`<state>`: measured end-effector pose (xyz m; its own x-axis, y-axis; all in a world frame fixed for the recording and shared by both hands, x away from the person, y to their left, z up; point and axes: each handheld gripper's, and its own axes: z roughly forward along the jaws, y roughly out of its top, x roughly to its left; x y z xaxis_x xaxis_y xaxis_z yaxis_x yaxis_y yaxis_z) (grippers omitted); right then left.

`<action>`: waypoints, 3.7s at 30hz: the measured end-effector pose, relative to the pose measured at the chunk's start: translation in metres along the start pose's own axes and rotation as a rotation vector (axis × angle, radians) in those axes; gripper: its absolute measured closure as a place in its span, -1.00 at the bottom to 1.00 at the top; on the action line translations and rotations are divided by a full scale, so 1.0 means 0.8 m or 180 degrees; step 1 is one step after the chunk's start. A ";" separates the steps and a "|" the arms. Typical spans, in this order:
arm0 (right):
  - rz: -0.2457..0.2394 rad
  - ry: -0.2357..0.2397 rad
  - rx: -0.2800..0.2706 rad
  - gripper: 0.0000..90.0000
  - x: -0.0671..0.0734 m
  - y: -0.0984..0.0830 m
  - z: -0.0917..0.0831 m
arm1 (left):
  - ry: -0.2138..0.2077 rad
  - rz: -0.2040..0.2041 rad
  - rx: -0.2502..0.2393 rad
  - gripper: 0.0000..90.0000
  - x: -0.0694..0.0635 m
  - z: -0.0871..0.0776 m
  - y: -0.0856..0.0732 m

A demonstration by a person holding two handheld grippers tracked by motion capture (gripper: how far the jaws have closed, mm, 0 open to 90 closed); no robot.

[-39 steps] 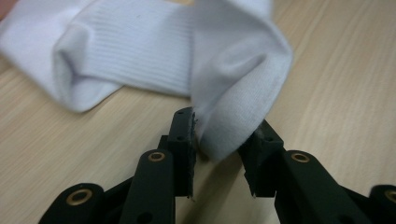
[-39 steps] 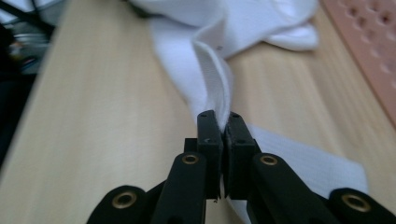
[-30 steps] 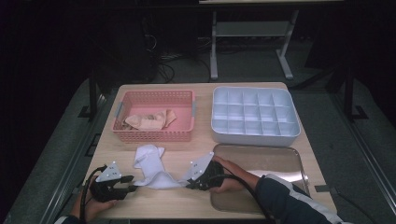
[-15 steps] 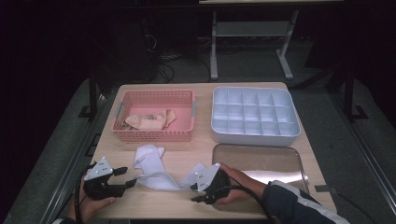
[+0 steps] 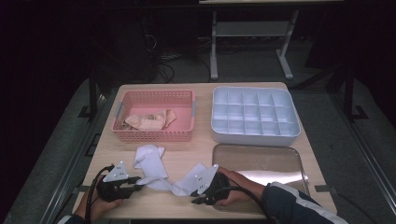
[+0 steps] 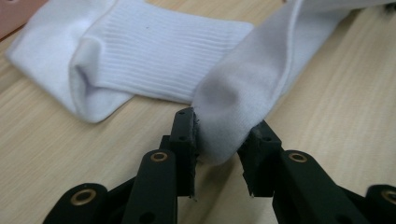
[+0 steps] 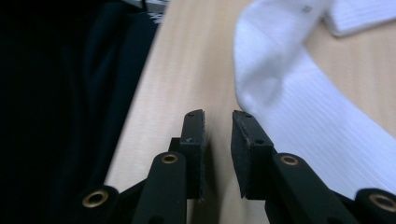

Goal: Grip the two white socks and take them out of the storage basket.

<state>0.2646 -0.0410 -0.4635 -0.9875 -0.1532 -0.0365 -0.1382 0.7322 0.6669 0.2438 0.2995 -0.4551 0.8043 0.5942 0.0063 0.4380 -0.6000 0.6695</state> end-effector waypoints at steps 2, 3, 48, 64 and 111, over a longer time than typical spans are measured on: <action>0.0095 -0.0004 -0.0032 0.66 -0.007 -0.003 -0.001 | 0.0095 -0.0011 0.0044 0.54 0.003 0.000 -0.002; 0.0118 -0.0014 -0.0043 0.67 -0.009 -0.005 -0.001 | 0.0138 -0.0034 0.0059 0.58 0.004 0.000 -0.003; 0.0709 -0.0915 0.0060 0.30 -0.037 -0.006 -0.004 | -0.0071 -0.0315 -0.0552 0.09 -0.006 0.010 0.070; 0.0984 -0.0954 -0.0008 0.15 0.003 -0.038 -0.049 | -0.0438 -0.0084 0.0043 0.43 -0.022 0.030 0.042; 0.0703 -0.0825 -0.0220 0.62 -0.006 0.010 -0.018 | -0.0140 -0.0296 -0.0404 0.05 -0.015 -0.024 0.014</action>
<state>0.2696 -0.0442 -0.4476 -0.9806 0.1842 -0.0676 0.0777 0.6808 0.7283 0.2313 0.2958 -0.4333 0.7807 0.6183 -0.0909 0.4595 -0.4693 0.7540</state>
